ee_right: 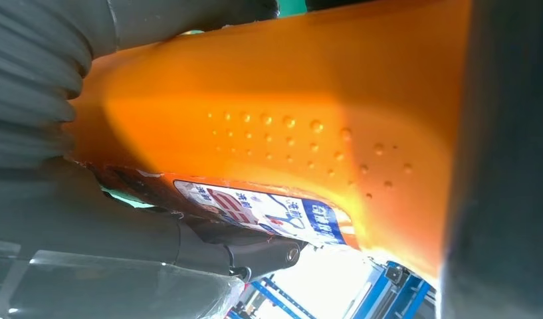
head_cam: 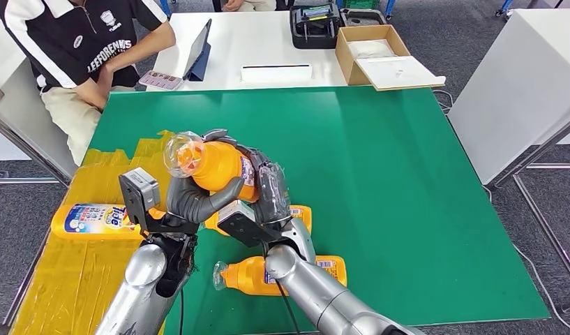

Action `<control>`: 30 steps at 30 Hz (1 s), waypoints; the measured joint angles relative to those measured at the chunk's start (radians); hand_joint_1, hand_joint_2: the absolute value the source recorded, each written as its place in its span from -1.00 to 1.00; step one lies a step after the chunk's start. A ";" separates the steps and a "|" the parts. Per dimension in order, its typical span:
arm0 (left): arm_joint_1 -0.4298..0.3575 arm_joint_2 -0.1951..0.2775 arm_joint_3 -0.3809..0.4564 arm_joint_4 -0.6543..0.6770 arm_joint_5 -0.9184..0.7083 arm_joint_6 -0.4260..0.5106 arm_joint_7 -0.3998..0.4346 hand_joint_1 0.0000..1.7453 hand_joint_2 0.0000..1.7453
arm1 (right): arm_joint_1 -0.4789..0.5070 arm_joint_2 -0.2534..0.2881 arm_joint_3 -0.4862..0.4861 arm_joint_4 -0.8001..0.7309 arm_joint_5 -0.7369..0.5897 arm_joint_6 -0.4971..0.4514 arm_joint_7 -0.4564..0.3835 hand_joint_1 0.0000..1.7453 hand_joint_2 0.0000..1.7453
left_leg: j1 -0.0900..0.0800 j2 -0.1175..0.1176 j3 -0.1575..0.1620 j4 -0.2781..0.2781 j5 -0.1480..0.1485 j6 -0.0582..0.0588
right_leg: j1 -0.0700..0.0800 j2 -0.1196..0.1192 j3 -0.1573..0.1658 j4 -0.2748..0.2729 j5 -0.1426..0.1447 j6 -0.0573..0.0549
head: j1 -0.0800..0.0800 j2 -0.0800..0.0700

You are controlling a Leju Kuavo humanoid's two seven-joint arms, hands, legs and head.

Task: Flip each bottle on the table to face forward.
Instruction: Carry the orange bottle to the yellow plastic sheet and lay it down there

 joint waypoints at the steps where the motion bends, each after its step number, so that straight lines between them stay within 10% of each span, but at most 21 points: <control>1: 0.000 0.000 0.000 0.000 0.000 0.002 0.000 1.00 1.00 | 0.000 0.001 0.001 -0.001 -0.002 0.000 0.002 1.00 1.00 | 0.000 0.000 0.000 0.000 0.000 0.000 | 0.000 0.000 0.000 0.000 0.000 0.000 | 0.000 0.000; 14: 0.023 0.002 0.021 -0.004 0.003 0.007 -0.011 1.00 1.00 | -0.001 0.005 0.069 -0.010 -0.106 -0.002 0.020 1.00 1.00 | 0.000 0.000 -0.001 0.000 0.000 0.000 | 0.000 0.000 0.000 0.000 0.000 0.000 | 0.000 0.000; 18: 0.039 0.002 0.039 -0.018 -0.001 0.019 -0.021 1.00 1.00 | -0.001 0.005 0.095 -0.017 -0.150 -0.001 -0.001 -0.80 1.00 | 0.000 0.000 -0.001 0.000 0.000 0.000 | 0.000 0.000 0.000 0.000 0.000 0.000 | 0.000 0.000; 19: 0.047 0.002 0.047 -0.027 -0.004 0.025 -0.025 1.00 1.00 | 0.000 0.005 0.103 -0.023 -0.161 0.000 -0.008 -1.00 1.00 | 0.000 0.000 -0.001 0.000 0.000 0.000 | 0.000 0.000 0.000 0.000 0.000 0.000 | 0.000 0.000; 30: 0.190 0.005 0.146 -0.163 -0.019 0.056 -0.065 1.00 1.00 | 0.047 0.006 0.126 -0.123 -0.176 0.069 -0.058 -1.00 1.00 | 0.000 0.000 -0.002 0.000 0.000 0.000 | 0.000 0.000 -0.001 0.000 -0.001 0.000 | 0.000 0.000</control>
